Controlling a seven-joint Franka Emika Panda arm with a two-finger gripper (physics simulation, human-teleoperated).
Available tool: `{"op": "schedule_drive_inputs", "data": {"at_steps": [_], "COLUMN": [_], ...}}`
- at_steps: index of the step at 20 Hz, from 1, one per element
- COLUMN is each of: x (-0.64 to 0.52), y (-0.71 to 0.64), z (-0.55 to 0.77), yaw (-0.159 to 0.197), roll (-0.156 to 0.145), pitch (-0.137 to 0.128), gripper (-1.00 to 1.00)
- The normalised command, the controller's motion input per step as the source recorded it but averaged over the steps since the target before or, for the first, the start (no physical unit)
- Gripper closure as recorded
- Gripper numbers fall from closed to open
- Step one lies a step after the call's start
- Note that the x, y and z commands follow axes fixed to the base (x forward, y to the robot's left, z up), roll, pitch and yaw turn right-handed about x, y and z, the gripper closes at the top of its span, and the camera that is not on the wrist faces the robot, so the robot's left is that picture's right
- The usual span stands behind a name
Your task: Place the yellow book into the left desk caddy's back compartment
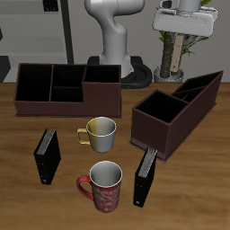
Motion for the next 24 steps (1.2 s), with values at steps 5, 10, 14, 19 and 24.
{"op": "schedule_drive_inputs", "data": {"at_steps": [5,10,14,19,24], "x": [0.17,0.09,0.21,0.22,0.06], "y": [0.19,0.05,-0.04,0.03,0.06], "z": [0.1,0.12,0.04,-0.06,0.0], "yaw": [-0.044,-0.051,-0.111,-0.095,-0.051], "roll": [0.0,-0.003,-0.005,0.056,0.037], "pitch": [0.002,-0.002,0.051,0.123,0.052], "gripper": [1.0,1.0,1.0,1.0,1.0]}}
